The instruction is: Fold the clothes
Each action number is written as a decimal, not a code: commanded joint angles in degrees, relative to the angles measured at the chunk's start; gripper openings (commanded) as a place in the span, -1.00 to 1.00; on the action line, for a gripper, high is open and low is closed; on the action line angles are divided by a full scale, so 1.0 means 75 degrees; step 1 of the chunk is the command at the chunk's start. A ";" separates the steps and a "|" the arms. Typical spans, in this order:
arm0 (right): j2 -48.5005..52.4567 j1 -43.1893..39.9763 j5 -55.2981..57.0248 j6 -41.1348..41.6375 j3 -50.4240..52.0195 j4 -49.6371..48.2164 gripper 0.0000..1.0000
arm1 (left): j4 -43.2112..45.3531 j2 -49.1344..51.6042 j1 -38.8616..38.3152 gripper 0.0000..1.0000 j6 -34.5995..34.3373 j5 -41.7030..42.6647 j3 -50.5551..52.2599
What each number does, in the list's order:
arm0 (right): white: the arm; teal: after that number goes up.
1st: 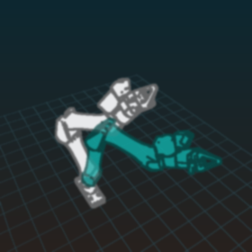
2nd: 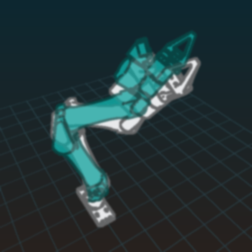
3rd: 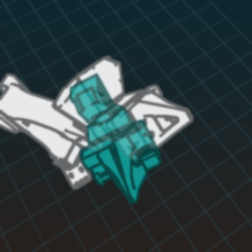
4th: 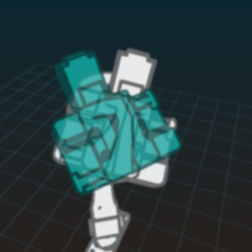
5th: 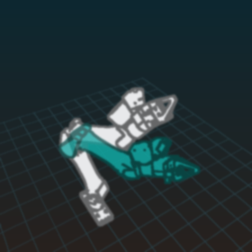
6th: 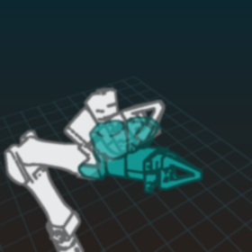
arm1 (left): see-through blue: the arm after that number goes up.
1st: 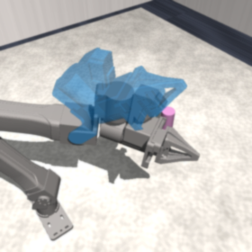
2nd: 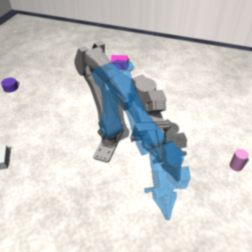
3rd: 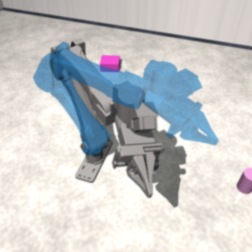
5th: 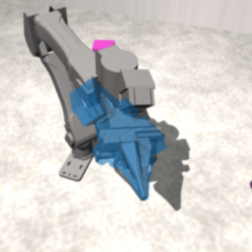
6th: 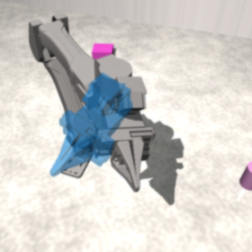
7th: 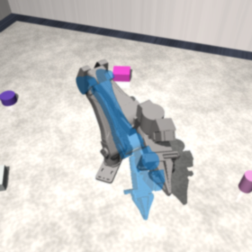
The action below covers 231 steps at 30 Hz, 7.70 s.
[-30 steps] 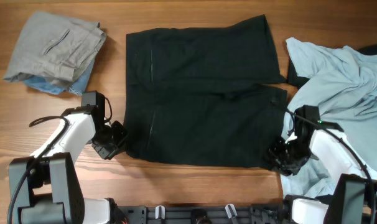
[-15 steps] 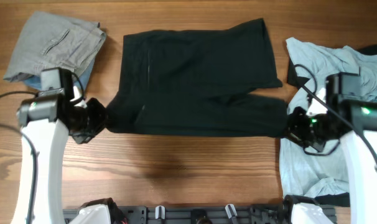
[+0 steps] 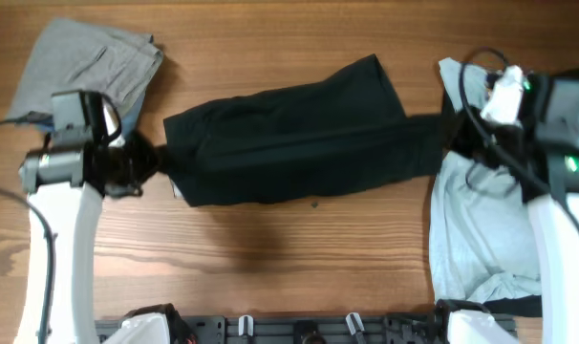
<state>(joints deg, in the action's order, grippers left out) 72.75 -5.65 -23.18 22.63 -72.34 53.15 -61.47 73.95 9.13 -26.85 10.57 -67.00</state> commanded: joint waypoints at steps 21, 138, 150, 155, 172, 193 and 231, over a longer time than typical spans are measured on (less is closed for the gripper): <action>0.4351 0.1107 -0.0883 -0.0195 -0.0052 -0.4561 -0.10 | 0.3424 0.1632 -0.0012 -0.92 0.0160 -0.0851 -0.0085; 0.1772 0.0399 0.1297 -0.0586 0.2340 -0.3025 -0.82 | -0.0691 0.5511 -0.5141 -0.66 0.1495 0.0868 -0.4234; 0.1772 0.0737 -0.2212 -0.3217 0.2346 -0.2801 -0.46 | 0.0009 0.4724 -0.4692 0.33 0.1408 0.0085 -0.4520; 0.2361 0.2203 0.0000 -0.2226 0.2346 -0.3185 0.56 | -0.0178 0.4823 -0.3465 -0.67 0.1848 0.0286 -0.4229; 0.2669 0.2358 0.1384 -0.2133 0.2075 -0.4855 -0.91 | 0.1431 0.5272 -0.3351 0.35 0.2358 0.1419 -0.1276; 0.3946 0.3101 0.2273 0.0994 0.3089 -0.2259 -0.91 | 0.1052 0.5042 -0.2929 -0.33 0.2562 0.1483 -0.1839; 0.2681 0.2672 0.1679 -0.0396 0.2693 -0.5455 -0.60 | -0.0443 0.5112 -0.2486 -0.58 0.2328 0.2221 -0.3287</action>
<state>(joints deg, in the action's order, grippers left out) 90.74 15.25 -12.67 19.73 -51.81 14.52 -57.41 112.29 -5.61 -14.13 31.97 -93.17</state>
